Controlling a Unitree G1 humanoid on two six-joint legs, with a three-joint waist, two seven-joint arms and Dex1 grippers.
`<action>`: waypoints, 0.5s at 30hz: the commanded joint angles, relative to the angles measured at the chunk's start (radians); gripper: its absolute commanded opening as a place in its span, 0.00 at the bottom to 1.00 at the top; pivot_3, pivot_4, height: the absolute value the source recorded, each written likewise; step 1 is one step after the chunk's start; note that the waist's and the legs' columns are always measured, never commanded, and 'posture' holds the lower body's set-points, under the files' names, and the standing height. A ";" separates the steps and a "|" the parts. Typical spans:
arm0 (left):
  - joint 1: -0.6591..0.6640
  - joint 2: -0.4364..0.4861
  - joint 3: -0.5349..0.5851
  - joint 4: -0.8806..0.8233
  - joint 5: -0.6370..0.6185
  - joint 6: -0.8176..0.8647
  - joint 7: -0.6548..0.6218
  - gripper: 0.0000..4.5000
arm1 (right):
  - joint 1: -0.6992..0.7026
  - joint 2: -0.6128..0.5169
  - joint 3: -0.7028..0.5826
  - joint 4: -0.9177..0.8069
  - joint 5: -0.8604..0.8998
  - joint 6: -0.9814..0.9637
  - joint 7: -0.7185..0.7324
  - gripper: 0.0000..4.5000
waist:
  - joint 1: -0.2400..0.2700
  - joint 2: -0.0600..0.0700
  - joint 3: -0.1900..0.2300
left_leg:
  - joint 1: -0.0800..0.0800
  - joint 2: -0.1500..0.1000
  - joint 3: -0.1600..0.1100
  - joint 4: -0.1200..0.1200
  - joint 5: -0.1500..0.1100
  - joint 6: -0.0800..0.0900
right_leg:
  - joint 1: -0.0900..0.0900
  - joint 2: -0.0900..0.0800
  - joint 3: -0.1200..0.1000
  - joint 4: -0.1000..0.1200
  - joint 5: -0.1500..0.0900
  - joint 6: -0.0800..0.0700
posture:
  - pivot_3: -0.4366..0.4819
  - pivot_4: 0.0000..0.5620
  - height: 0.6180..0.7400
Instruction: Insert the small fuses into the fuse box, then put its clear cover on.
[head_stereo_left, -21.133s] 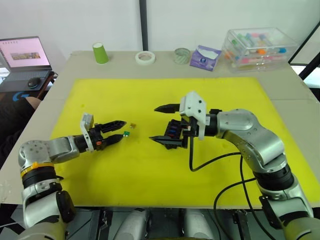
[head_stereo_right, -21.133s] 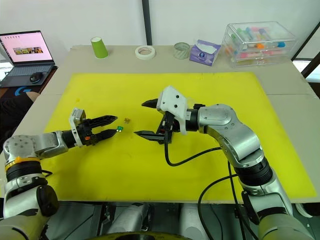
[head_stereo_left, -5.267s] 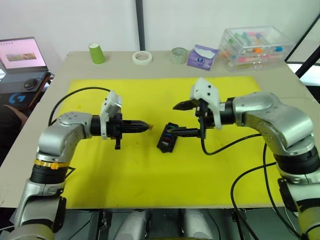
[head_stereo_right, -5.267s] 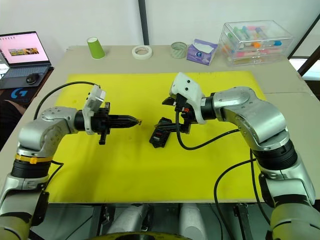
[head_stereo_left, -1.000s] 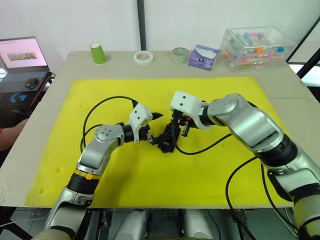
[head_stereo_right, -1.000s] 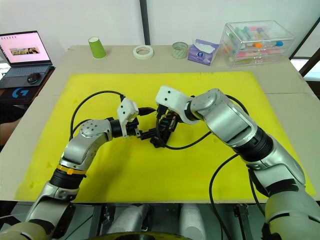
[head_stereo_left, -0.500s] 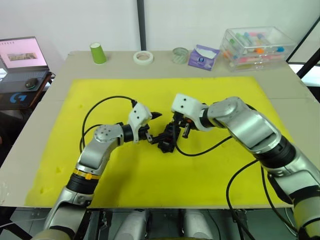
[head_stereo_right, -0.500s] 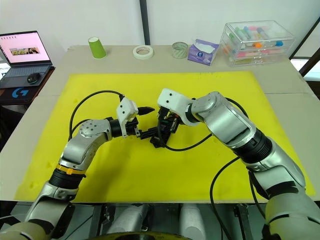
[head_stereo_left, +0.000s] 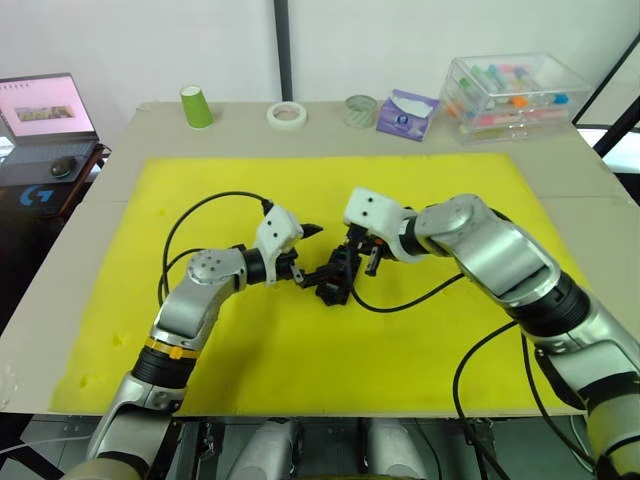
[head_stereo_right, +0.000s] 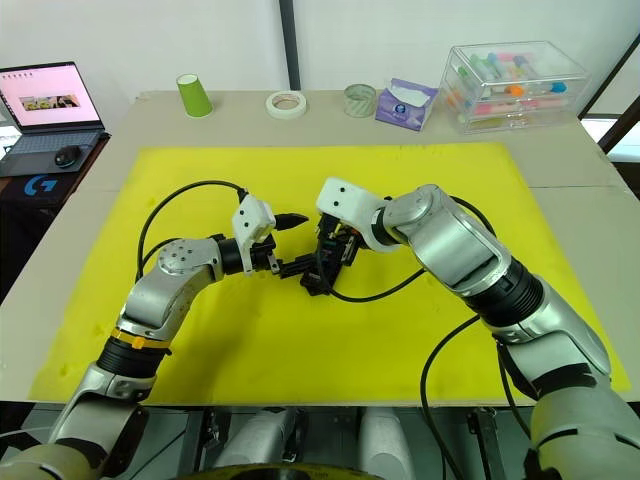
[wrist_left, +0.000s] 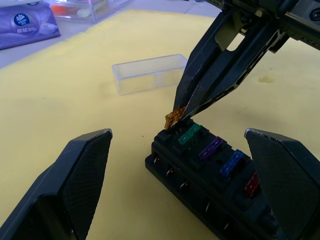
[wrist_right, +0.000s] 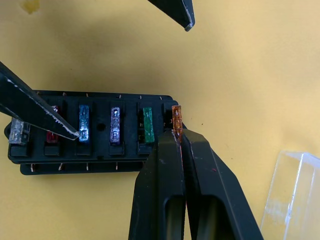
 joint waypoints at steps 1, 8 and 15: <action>-0.004 0.005 0.012 -0.033 -0.006 -0.007 0.002 0.99 | 0.000 -0.001 0.012 -0.014 -0.010 -0.012 0.006 0.00 | 0.000 0.000 0.000 | 0.000 0.000 0.000 0.000 0.000 0.000 | 0.000 0.000 0.000 0.000 0.000 0.000 | 0.48 0.27 1.00; -0.002 0.009 0.015 -0.040 -0.009 0.001 0.004 0.99 | -0.003 -0.003 0.027 -0.014 -0.018 -0.030 0.018 0.00 | 0.000 0.000 0.000 | 0.000 0.000 0.000 0.000 0.000 0.000 | 0.000 0.000 0.000 0.000 0.000 0.000 | 0.48 0.27 1.00; 0.002 0.009 0.013 -0.051 -0.011 0.011 0.007 0.99 | -0.004 0.001 0.028 -0.007 -0.026 -0.032 0.026 0.00 | 0.000 0.000 0.000 | 0.000 0.000 0.000 0.000 0.000 0.000 | 0.000 0.000 0.000 0.000 0.000 0.000 | 0.48 0.27 1.00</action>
